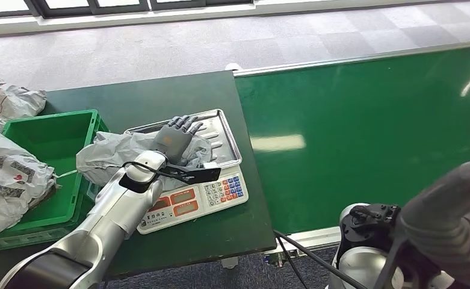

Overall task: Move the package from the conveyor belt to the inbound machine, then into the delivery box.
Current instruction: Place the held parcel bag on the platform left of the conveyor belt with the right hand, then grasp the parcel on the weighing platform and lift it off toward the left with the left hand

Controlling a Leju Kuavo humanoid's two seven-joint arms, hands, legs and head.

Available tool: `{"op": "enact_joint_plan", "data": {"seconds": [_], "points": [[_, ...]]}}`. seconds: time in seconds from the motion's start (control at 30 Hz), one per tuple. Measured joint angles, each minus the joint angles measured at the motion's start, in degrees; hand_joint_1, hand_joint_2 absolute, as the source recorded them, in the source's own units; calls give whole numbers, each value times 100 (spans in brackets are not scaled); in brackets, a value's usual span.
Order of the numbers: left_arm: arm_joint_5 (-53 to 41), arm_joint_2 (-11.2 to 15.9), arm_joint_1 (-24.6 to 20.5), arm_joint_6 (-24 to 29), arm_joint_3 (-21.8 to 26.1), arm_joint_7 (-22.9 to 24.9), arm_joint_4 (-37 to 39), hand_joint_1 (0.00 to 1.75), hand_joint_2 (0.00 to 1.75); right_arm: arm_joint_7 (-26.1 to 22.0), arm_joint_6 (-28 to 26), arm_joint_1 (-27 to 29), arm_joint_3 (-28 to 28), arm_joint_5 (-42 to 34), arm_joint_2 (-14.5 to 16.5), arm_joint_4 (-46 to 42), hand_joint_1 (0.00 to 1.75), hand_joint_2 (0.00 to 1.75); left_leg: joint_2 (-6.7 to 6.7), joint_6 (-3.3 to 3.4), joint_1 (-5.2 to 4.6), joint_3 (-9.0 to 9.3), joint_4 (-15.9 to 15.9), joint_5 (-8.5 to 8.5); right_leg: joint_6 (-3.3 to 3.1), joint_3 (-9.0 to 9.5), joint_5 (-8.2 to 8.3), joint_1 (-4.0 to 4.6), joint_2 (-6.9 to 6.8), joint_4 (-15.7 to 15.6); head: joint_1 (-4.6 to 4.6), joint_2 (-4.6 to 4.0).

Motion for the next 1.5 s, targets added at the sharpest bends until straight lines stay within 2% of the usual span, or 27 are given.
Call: {"op": "enact_joint_plan", "data": {"seconds": [0.17,0.2,0.3,0.33,0.53,0.73,0.87,1.07,1.37,1.43,1.5], "points": [[1,32,-176,-126,-48,-41,245,0,175,0,1,0,2,-3,0,72,0,175,3,-9,2,30,-12,5,-6,20,0,0,5,1,0,0],[2,36,-194,-133,-50,-45,274,21,175,0,1,0,1,-3,0,80,0,175,3,-9,2,33,-14,5,-8,23,-1,0,5,1,-1,0],[2,54,-242,-272,-54,-125,339,151,175,0,1,0,0,-25,0,111,0,175,2,-12,3,45,-19,5,-12,31,-4,1,6,1,-1,0],[4,64,-256,-367,-54,-181,349,175,175,0,1,0,0,-43,0,124,0,175,2,-12,3,49,-21,5,-14,35,-7,1,5,1,-1,0],[108,176,-347,-1065,-54,-720,399,175,175,0,1,-2,0,-159,0,222,0,175,0,-15,4,69,-28,1,-22,58,-17,1,2,1,-1,0],[685,511,-658,-2194,57,-2113,475,175,175,0,1,-12,-1,-345,0,369,0,175,3,-29,10,81,-29,9,-27,60,-16,6,7,4,-1,0],[821,695,-859,-2667,107,-2485,559,175,175,0,1,-17,-2,-376,0,427,0,175,3,-33,10,80,-30,10,-29,48,-16,8,9,7,-1,0],[855,797,-924,-2743,112,-2526,638,175,175,0,1,-18,-3,-380,0,477,0,175,2,-35,9,86,-29,11,-31,12,-14,7,9,8,0,0],[1032,806,-935,-2697,112,-2541,698,175,175,0,1,1,-37,-408,0,485,0,175,2,-35,8,77,-29,10,-31,-1,-15,7,9,7,-1,0],[1113,792,-930,-2371,112,-2449,693,175,175,0,1,12,-54,-363,-1,478,0,175,2,-35,8,77,-28,11,-31,-5,-14,8,11,6,-1,0],[1178,755,-913,-1491,114,-2068,640,175,175,0,0,36,-92,-274,-4,434,0,175,-1,-36,7,67,-25,15,-31,-15,-11,9,13,6,0,0]]}}
